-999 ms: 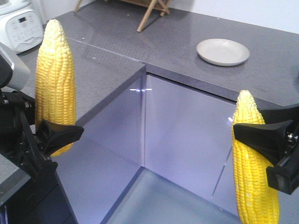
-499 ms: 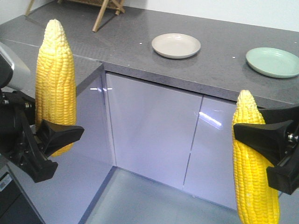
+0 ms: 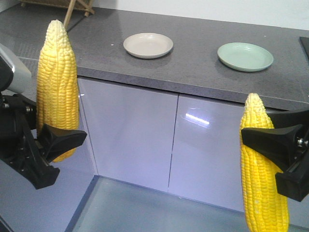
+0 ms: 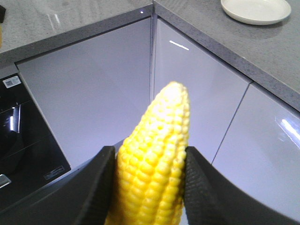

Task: Distribute corn equally
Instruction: 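Drive the base toward the empty white and green plates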

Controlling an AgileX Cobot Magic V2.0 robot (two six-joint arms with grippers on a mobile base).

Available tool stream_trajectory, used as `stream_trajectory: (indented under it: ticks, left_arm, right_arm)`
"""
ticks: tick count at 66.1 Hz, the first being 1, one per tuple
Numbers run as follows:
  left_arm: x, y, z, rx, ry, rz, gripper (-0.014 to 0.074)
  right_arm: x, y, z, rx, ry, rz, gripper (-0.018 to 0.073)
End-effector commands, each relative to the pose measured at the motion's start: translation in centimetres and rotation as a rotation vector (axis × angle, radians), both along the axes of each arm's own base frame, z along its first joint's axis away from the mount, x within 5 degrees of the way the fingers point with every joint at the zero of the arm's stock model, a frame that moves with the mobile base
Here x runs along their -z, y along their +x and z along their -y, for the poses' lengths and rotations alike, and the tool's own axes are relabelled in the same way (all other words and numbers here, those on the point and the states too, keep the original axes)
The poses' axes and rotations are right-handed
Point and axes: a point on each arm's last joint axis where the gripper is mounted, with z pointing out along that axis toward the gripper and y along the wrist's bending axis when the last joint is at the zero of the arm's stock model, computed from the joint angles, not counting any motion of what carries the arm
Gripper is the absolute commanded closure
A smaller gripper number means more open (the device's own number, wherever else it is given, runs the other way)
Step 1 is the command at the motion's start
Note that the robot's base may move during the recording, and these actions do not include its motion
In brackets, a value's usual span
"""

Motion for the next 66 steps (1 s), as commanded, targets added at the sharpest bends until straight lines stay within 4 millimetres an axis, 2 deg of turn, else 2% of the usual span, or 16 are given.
stream_trajectory:
  ticks: [1, 66]
  left_arm:
    - [-1.60, -0.11, -0.08, -0.018, -0.064, 0.077, 0.0305]
    - [-1.60, -0.11, -0.08, -0.018, -0.064, 0.077, 0.0305]
  right_arm:
    - [-1.37, 0.13, 0.11, 0.022, 0.045, 0.079, 0.0408]
    - [-1.37, 0.13, 0.11, 0.022, 0.045, 0.079, 0.0408]
